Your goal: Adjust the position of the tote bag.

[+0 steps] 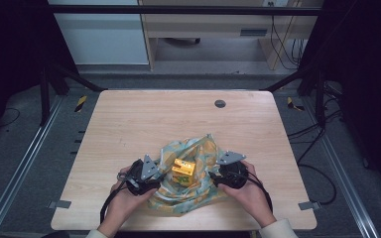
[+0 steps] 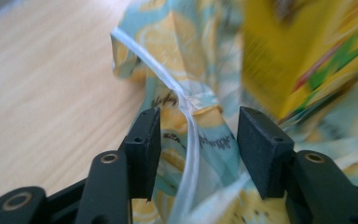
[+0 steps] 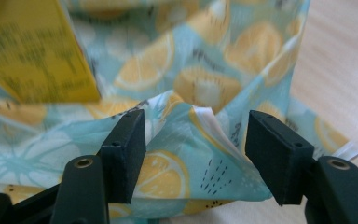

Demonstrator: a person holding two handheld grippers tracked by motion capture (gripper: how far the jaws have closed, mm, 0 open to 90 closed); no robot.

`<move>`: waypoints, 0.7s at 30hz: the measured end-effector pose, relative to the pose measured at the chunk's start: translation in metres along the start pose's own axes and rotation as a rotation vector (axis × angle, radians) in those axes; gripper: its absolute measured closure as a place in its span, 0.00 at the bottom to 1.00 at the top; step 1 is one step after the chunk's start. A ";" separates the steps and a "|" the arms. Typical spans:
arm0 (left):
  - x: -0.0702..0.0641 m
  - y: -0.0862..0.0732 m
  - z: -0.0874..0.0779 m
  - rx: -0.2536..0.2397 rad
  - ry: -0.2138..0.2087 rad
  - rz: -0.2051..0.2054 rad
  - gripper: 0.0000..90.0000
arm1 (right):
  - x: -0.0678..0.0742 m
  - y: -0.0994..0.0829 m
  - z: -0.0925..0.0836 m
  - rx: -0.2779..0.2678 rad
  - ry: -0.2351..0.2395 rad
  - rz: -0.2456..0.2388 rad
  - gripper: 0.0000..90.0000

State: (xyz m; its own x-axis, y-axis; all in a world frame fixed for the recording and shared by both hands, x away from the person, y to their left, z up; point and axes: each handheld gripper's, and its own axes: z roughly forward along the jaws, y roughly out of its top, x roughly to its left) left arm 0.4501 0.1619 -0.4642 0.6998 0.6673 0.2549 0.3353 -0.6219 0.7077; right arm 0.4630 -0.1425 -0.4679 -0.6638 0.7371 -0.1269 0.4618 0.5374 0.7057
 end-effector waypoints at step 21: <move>0.013 -0.011 -0.029 -0.141 0.014 -0.108 0.28 | -0.007 -0.010 -0.028 -0.098 -0.013 0.046 0.23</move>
State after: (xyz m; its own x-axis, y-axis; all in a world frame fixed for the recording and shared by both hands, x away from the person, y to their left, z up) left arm 0.4375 0.1892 -0.4498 0.6551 0.7336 0.1807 0.3158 -0.4832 0.8166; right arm 0.4466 -0.1641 -0.4549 -0.6353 0.7656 -0.1008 0.4315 0.4602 0.7759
